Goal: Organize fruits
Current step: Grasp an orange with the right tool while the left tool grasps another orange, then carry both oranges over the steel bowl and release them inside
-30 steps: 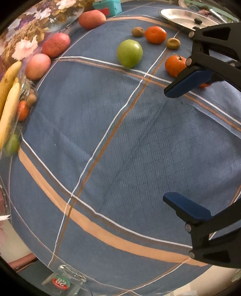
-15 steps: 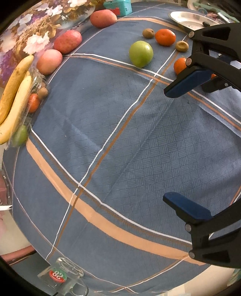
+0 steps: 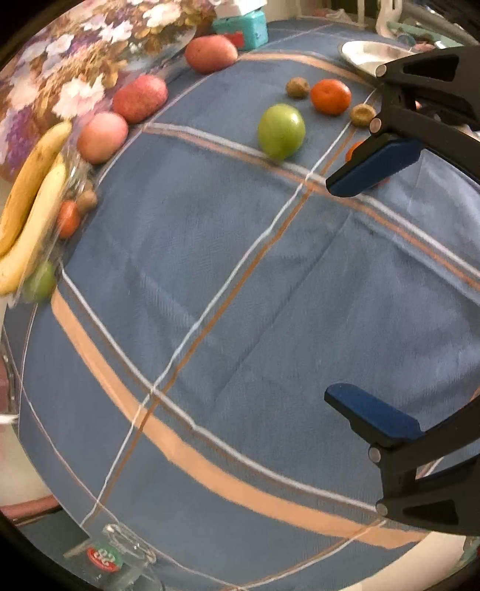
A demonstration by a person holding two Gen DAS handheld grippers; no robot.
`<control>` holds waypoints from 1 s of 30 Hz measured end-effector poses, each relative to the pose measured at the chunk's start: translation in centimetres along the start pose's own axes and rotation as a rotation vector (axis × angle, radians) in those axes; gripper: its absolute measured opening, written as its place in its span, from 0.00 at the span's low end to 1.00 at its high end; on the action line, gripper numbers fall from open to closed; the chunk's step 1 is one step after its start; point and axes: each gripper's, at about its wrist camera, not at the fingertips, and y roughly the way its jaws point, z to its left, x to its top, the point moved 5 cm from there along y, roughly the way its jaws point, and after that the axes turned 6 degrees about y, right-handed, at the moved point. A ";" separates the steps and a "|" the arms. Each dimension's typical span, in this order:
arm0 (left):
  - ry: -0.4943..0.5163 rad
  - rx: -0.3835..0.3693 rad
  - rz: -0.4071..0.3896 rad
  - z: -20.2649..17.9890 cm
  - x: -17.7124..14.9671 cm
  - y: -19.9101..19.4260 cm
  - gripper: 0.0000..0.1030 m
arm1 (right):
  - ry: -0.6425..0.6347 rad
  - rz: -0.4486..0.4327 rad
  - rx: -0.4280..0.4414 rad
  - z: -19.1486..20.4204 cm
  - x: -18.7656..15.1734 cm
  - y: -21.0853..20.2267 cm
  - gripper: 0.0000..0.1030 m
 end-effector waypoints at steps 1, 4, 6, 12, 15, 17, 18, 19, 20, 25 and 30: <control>0.010 -0.021 0.000 -0.6 -0.1 -0.1 0.98 | 0.007 -0.011 -0.009 -0.5 0.2 -0.3 0.36; 0.057 -0.051 -0.010 -2.3 -0.5 -0.5 0.95 | 0.032 -0.036 -0.030 -1.7 0.7 -1.0 0.36; 0.093 -0.081 -0.013 -3.6 -0.9 -0.7 0.92 | 0.054 -0.046 -0.036 -2.6 1.1 -1.4 0.36; 0.163 -0.136 0.008 -7.4 -2.6 -0.6 0.80 | 0.077 -0.068 -0.047 -4.0 1.6 -2.1 0.36; 0.209 -0.142 0.014 -8.9 -3.2 -0.4 0.70 | 0.083 -0.070 -0.044 -4.2 1.6 -2.2 0.36; 0.220 -0.142 0.016 -9.4 -3.2 -0.2 0.60 | 0.084 -0.071 -0.046 -4.4 1.6 -2.3 0.36; 0.222 -0.142 0.018 -9.5 -3.2 0.0 0.57 | 0.084 -0.073 -0.047 -4.6 1.5 -2.4 0.36; 0.224 -0.143 0.020 -9.6 -3.2 0.1 0.50 | 0.084 -0.074 -0.046 -4.7 1.5 -2.5 0.36; 0.226 -0.145 0.022 -9.8 -3.3 0.1 0.45 | 0.085 -0.074 -0.044 -4.7 1.5 -2.5 0.36; 0.242 -0.133 0.021 -10.4 -3.2 0.4 0.35 | 0.092 -0.077 -0.036 -4.9 1.5 -2.6 0.36; 0.226 -0.145 0.012 -10.9 -2.9 0.6 0.34 | 0.096 -0.076 -0.019 -5.0 1.6 -2.7 0.36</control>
